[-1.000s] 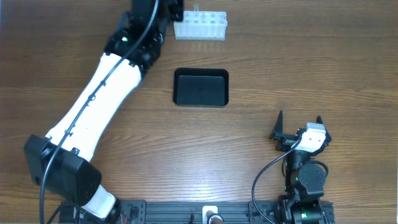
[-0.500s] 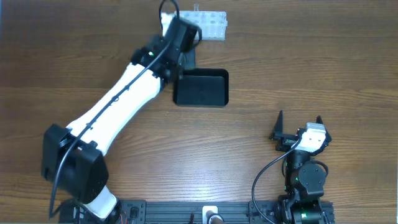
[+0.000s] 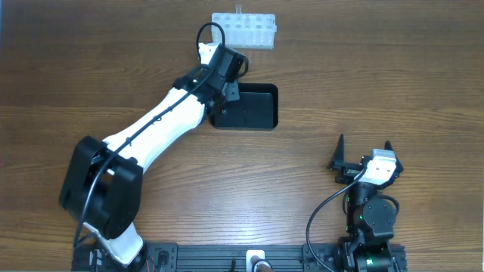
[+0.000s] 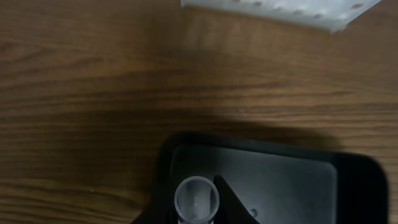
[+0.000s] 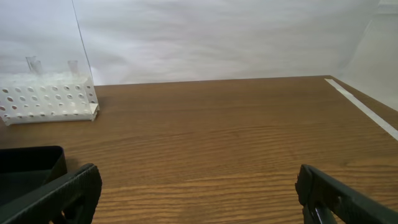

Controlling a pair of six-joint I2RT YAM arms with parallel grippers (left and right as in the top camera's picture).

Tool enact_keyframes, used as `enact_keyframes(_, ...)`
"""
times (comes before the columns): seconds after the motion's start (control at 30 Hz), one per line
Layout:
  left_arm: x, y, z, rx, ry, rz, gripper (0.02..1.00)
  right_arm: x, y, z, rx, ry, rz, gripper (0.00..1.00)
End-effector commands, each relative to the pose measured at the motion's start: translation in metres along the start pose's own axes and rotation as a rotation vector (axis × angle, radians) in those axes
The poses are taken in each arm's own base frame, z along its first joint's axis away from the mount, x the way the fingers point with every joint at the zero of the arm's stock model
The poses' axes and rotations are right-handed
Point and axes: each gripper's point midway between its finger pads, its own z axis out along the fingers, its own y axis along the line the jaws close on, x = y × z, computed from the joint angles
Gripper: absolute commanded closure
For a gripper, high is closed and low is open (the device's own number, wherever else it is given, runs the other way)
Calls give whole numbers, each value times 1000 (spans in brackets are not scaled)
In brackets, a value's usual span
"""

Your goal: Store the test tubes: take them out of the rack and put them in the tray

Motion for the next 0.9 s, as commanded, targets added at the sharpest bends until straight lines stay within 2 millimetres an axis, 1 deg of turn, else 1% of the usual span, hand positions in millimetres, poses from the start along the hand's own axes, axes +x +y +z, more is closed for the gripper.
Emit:
enact_keyframes(0.03,20,0,20,-24,53,15,858,1,-2,0,13,-2,2,9)
enact_keyframes(0.23,27,-2,37,-28,59,22,847,1,-2,0,13,-2,2,7)
enact_keyframes(0.33,28,-3,42,-28,60,29,794,1,-2,0,13,-2,2,7)
enact_keyframes(0.43,27,-3,43,-31,51,50,730,1,-2,0,13,-2,2,7)
enact_keyframes(0.53,22,0,43,-48,28,48,713,1,-2,0,13,-2,2,9)
enact_keyframes(0.57,17,0,43,-57,5,44,709,1,-2,0,13,-2,2,9)
enact_keyframes(0.63,2,-4,38,-51,-53,71,682,1,-2,0,13,-2,2,9)
enact_keyframes(0.7,-22,-12,25,-32,-134,84,649,1,-2,0,13,-2,2,7)
enact_keyframes(0.77,-52,-21,5,-12,-226,88,590,1,-2,0,13,-2,2,7)
enact_keyframes(0.8,-71,-25,-8,1,-283,92,549,1,-2,0,13,-2,2,7)
enact_keyframes(0.87,-102,-32,-28,28,-368,107,476,1,-2,0,13,-2,2,9)
enact_keyframes(0.9,-115,-34,-35,36,-400,112,446,1,-2,0,13,-2,2,7)
